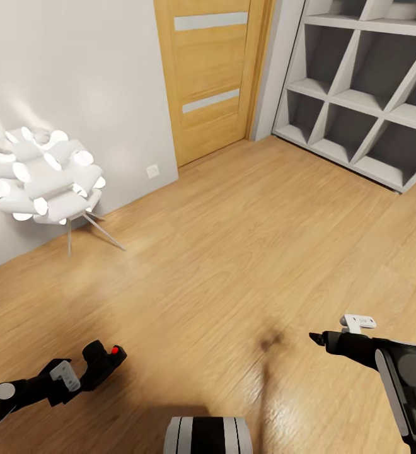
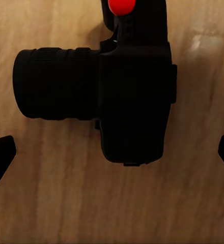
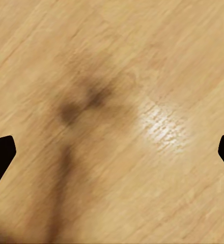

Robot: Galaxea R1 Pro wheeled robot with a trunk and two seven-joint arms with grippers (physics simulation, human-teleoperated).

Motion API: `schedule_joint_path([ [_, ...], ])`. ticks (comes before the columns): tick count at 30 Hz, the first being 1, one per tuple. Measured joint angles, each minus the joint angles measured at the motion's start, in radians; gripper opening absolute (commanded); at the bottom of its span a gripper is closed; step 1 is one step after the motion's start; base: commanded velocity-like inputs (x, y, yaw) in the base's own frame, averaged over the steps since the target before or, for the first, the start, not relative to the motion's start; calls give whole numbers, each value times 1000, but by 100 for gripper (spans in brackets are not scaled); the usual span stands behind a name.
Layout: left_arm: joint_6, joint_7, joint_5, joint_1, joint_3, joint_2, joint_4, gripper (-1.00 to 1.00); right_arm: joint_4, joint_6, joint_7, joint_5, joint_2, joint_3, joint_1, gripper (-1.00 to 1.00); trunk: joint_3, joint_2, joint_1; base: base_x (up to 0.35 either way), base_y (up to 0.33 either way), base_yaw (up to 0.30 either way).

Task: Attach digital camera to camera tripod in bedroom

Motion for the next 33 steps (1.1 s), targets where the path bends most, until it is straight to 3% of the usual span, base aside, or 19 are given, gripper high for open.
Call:
schedule_joint_path([
  [6,-8,-2,0,-2,1,6,-1,100,0,0,0,0,0,40,0,100,-1,0,0,0,0,0],
  [13,-26,-3,0,-5,3,7,-2,100,0,0,0,1,0,59,0,100,-2,0,0,0,0,0],
  [33,-66,-4,0,-32,3,2,-6,100,0,0,0,2,1,70,-1,100,-6,0,0,0,0,0],
])
